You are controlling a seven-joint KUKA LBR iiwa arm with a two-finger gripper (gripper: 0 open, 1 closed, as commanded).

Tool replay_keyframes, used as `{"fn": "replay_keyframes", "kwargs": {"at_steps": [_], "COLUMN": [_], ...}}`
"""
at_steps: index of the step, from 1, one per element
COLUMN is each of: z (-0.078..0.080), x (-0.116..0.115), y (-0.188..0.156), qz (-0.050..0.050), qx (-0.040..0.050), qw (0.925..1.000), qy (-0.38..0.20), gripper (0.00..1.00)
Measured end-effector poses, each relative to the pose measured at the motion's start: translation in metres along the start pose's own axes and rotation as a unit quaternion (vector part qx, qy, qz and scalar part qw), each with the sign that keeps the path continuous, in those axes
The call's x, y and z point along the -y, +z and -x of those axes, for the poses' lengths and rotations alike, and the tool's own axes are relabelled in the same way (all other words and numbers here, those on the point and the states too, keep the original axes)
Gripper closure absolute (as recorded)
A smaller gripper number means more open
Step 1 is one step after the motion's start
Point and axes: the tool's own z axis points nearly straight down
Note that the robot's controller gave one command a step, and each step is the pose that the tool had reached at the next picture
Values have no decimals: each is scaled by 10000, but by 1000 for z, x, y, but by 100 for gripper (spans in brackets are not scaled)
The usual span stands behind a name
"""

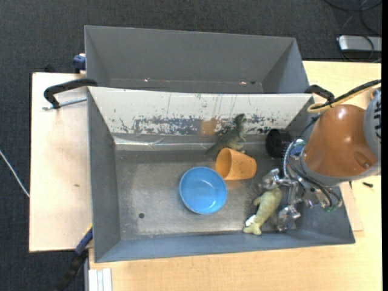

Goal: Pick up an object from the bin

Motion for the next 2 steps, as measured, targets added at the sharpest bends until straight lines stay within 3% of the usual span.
{"fn": "replay_keyframes", "kwargs": {"at_steps": [1,2], "z": [1,11], "x": [0,-7], "y": [-1,-137], "qz": [-10,-32], "qx": [15,54], "qw": [10000,10000], "qy": [-4,-52], "gripper": [100,100]}}
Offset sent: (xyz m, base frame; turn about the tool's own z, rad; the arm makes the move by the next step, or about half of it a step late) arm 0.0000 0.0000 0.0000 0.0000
